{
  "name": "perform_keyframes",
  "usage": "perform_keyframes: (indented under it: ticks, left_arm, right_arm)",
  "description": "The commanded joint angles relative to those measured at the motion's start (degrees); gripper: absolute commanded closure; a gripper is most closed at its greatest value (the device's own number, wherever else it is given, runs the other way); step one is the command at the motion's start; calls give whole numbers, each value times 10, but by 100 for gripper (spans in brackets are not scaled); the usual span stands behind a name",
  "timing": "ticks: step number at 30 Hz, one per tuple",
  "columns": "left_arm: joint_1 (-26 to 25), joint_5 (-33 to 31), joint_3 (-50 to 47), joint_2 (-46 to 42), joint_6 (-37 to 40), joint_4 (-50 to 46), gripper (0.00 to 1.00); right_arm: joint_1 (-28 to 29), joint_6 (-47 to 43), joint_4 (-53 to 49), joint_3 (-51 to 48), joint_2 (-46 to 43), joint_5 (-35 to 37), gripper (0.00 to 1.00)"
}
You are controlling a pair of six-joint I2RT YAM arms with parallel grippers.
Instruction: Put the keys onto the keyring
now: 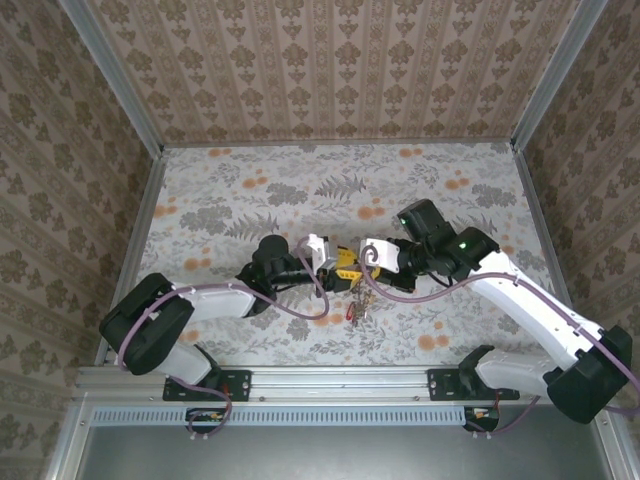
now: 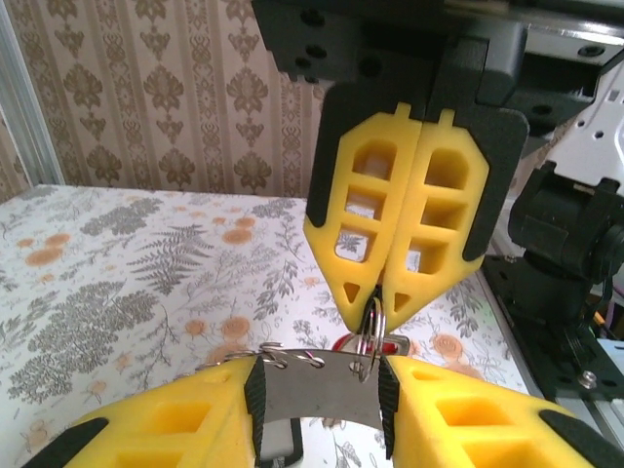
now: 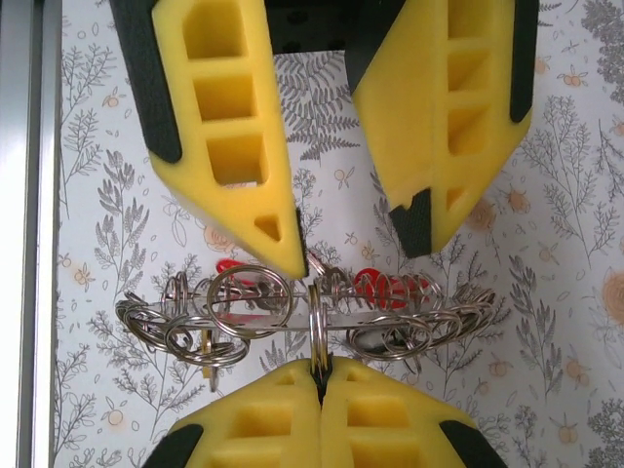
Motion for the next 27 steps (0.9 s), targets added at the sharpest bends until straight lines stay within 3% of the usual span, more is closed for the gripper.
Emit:
perform_keyframes:
  ticks: [1, 10, 19, 27]
  left_arm:
    - [-11, 5, 27, -8, 32, -44, 63]
    - [-18, 7, 33, 8, 33, -36, 71]
    - [-20, -2, 21, 23, 35, -7, 72]
    - [-18, -19, 11, 42, 28, 35, 83]
  right_arm:
    - [10, -7, -17, 26, 7, 22, 100]
    - [19, -1, 3, 27, 18, 36, 100]
    - [19, -4, 17, 25, 19, 22, 100]
    - [20, -2, 22, 26, 25, 9, 100]
